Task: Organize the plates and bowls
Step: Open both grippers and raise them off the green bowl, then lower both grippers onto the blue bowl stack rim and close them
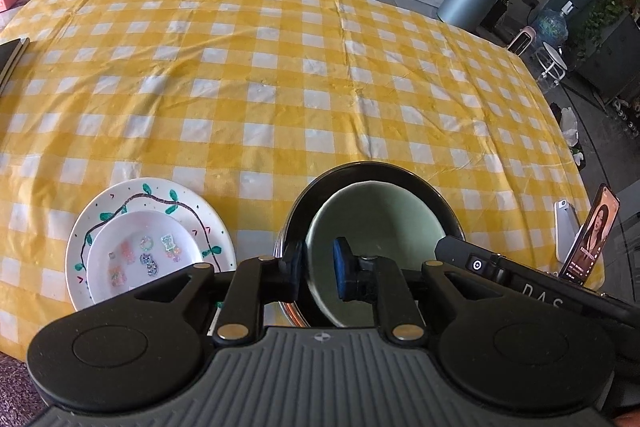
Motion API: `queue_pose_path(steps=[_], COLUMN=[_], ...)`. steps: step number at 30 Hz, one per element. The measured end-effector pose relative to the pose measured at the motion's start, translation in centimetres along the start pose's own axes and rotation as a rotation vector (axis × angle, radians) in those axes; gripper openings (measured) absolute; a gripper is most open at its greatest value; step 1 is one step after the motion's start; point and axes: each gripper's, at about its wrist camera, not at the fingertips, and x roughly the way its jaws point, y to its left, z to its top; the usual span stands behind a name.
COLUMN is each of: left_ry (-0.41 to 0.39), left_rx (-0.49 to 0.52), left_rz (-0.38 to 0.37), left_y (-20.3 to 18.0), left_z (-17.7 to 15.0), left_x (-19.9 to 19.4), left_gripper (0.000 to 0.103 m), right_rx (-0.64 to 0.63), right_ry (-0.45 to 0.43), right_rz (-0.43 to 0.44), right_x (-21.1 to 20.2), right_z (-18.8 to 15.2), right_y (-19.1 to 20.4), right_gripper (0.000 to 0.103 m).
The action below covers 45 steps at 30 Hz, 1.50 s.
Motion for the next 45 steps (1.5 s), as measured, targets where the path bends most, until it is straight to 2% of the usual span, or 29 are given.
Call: queue_pose_path(steps=[4,6,7,11,16,17,21,25,28,40,45], left_ry=[-0.011,-0.025,-0.034,-0.094,-0.181,-0.189,-0.215,-0.206,-0.185,-0.081,-0.039], left_rx=[0.006,0.004,0.005,0.016,0.020,0.017,-0.014,-0.082,-0.128,-0.155,-0.188], left_rz=[-0.024,-0.038,-0.044,-0.074,-0.095,-0.095,-0.092,-0.090,-0.115,-0.152,-0.166], left_y=[0.0,0.1,0.1,0.1,0.6,0.7,1.8,3.1,3.8,3.9,4.3], left_z=[0.0,-0.1,-0.1,-0.2,-0.7,-0.8,-1.4,-2.0,-2.3,-2.4,-1.9], left_x=[-0.5,-1.0,-1.3,-2.9,-4.2,-4.2,-4.0,-3.1,-2.1,1.5,2.9], left_gripper=[0.027,0.030,0.032,0.046,0.058,0.060,0.073,0.075,0.075,0.075,0.074], right_rx=[0.009,-0.001,-0.009,-0.039,-0.042,-0.043,-0.018,0.011,0.056,0.219,0.226], right_ry=[-0.020,-0.045,-0.057,-0.103,-0.201,-0.215,-0.208,-0.163,-0.121,-0.005,0.029], right_rz=[0.027,0.036,0.036,0.029,0.034,0.028,0.007,-0.004,0.004,0.120,0.127], right_x=[-0.6,-1.1,-1.3,-2.2,-3.4,-3.6,-3.2,-2.0,-0.9,2.6,4.0], right_z=[0.1,-0.1,-0.1,-0.3,-0.6,-0.6,-0.9,-1.6,-1.9,-2.1,-1.9], right_y=[-0.2,-0.1,0.0,0.2,-0.1,-0.1,-0.8,-1.7,-2.4,-5.2,-5.6], right_gripper=[0.024,0.037,0.040,0.045,0.059,0.066,0.078,0.080,0.080,0.078,0.075])
